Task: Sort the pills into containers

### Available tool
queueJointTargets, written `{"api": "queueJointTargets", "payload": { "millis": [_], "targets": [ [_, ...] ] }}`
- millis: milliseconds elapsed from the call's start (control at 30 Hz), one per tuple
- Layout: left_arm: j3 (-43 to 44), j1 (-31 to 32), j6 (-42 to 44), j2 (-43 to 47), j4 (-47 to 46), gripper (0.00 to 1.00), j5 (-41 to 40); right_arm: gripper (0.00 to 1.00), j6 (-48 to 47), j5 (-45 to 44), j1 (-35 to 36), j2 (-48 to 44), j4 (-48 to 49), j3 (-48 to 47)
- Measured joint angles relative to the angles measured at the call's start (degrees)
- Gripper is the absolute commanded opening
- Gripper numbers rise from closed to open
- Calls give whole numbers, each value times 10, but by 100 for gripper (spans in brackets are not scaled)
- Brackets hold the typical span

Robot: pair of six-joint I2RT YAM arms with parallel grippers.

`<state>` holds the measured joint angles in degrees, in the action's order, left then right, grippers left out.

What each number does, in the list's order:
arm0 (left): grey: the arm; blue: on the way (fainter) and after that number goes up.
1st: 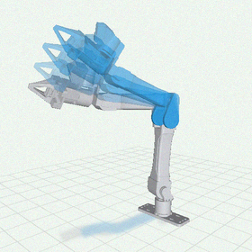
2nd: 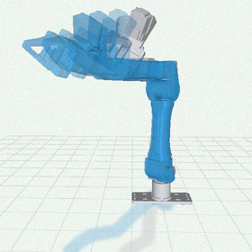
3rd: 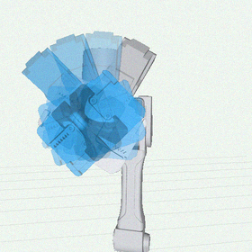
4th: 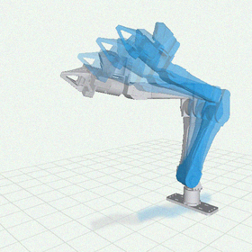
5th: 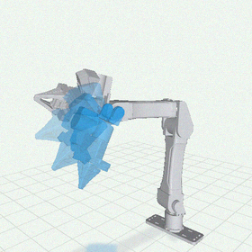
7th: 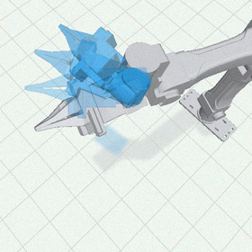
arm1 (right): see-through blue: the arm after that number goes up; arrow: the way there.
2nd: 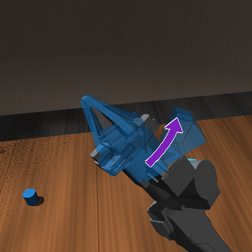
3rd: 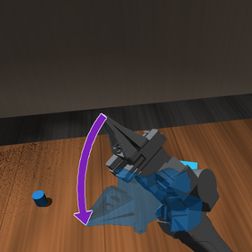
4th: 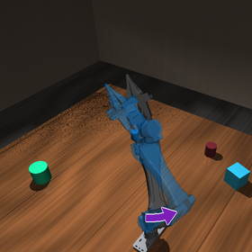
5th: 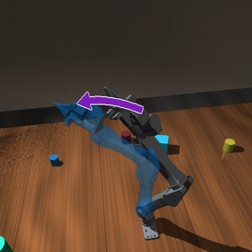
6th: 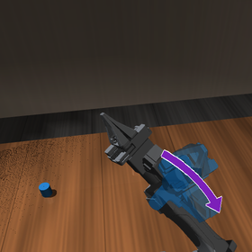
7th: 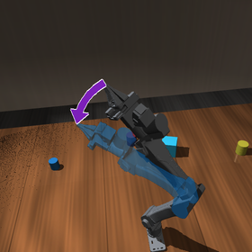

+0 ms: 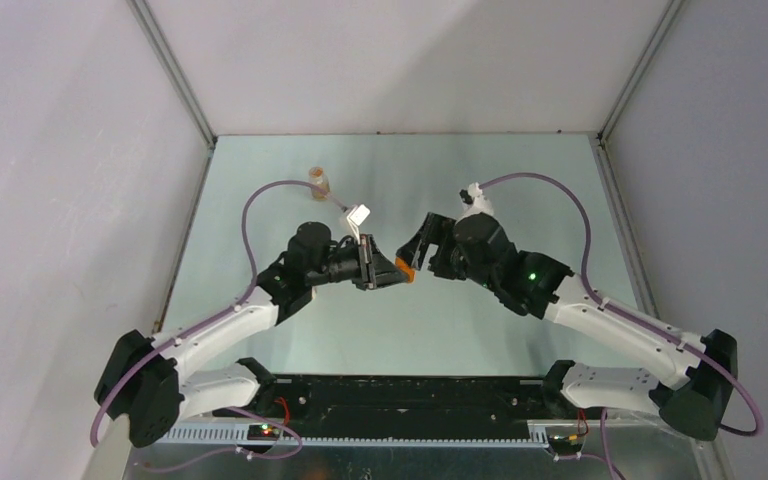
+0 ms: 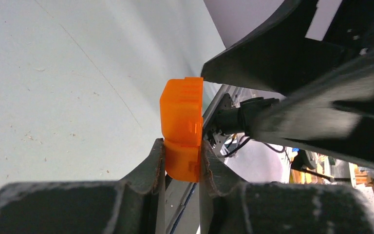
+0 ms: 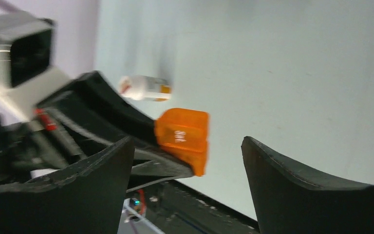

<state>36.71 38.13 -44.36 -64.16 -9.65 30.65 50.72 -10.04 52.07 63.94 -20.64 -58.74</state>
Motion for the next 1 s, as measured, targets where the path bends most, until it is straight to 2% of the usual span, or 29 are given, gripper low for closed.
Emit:
{"api": "queueJointTargets", "payload": {
  "millis": [167,400,633,867,1000],
  "targets": [
    [1,0,29,-23,-7,0,22,81,-3,-70,19,17,-64,0],
    [1,4,34,-64,-18,0,33,83,-4,-101,28,31,-73,0],
    [26,4,35,-70,-13,0,40,73,12,-109,38,56,-65,0],
    [26,4,33,-56,-2,0,40,57,37,-134,58,63,-43,-2],
    [27,5,33,-50,7,0,37,52,41,-137,65,63,-36,-3]
  ]
}}
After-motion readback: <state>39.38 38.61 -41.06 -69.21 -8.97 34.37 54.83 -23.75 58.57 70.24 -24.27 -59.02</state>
